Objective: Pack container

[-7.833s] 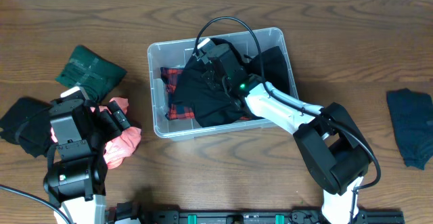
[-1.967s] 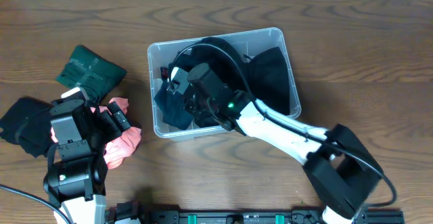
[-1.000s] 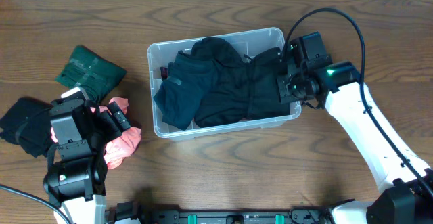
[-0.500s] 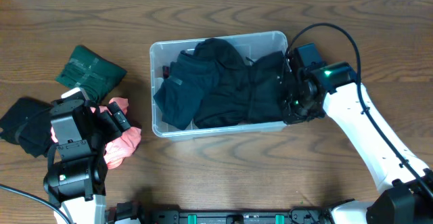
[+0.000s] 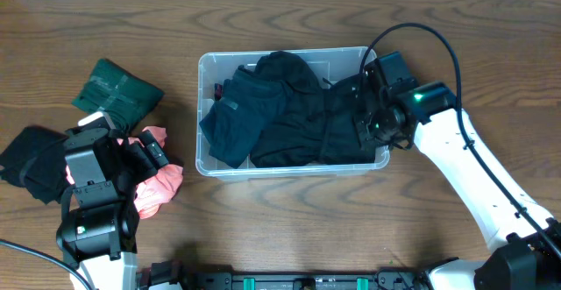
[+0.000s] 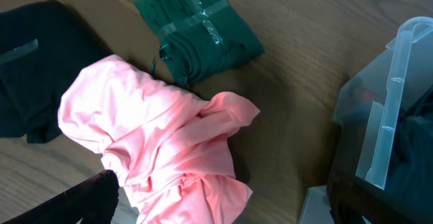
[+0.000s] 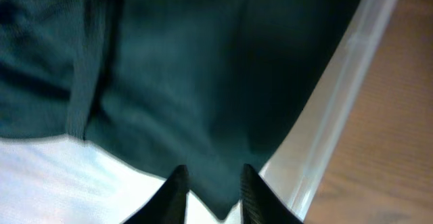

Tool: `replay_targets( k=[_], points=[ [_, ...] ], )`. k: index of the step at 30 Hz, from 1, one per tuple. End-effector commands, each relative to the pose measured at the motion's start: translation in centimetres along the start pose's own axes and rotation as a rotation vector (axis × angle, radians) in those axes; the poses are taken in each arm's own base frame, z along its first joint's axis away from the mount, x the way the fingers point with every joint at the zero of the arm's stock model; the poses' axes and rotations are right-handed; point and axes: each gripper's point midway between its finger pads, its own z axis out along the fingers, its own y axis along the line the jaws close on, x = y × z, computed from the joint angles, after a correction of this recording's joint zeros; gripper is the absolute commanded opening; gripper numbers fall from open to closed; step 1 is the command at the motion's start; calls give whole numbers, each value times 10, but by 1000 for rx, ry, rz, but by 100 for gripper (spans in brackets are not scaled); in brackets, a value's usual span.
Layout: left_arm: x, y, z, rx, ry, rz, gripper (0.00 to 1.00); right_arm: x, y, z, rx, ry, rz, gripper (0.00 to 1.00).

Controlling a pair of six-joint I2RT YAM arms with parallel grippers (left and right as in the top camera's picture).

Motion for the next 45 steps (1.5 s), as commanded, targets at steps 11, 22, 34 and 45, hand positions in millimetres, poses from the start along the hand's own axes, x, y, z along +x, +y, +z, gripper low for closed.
replay_targets(
  k=[11,22,34,45],
  points=[
    [23,68,38,-248,178,-387,98,-21,-78,-38,144,-125,117,50],
    [58,115,113,-156,403,-620,98,-18,-92,-40,151,-122,160,51],
    [89,81,160,125,558,-590,81,-19,-92,-40,151,-124,160,51],
    [23,48,118,324,376,-559,6,-17,-91,-39,151,-116,160,51]
  ],
)
